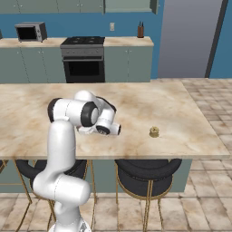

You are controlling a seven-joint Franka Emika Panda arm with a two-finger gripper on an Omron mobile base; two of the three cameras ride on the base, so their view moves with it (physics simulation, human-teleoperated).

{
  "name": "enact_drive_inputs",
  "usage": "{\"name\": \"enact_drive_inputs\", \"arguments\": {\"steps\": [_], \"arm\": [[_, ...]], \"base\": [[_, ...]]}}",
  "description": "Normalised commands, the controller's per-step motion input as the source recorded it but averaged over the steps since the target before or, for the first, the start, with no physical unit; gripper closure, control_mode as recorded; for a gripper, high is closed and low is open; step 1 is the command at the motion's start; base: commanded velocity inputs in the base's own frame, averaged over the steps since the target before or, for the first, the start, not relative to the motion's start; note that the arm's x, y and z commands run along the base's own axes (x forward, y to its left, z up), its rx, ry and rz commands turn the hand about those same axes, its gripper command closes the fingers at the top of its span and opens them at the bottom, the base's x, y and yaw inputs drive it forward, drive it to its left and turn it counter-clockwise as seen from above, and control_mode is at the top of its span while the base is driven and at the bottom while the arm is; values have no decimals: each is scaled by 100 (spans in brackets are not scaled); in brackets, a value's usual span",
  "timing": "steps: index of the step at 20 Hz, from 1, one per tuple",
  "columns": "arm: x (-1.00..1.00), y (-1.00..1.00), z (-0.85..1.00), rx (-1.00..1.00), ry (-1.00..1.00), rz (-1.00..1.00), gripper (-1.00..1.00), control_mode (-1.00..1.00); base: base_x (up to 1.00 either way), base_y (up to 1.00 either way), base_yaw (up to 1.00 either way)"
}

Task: Get the candle and the beer from the cabinet and move them to the dining counter.

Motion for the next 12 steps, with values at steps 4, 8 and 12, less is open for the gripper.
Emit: {"name": "enact_drive_inputs", "arguments": {"steps": [4, 8, 12], "arm": [[-28, -10, 0, 0, -7, 0, -100, -100], [-15, -5, 2, 0, -2, -1, -100, -100], [-6, -3, 13, 0, 0, -3, -100, -100]], "base": [[0, 0, 0], [0, 0, 0], [0, 0, 0]]}}
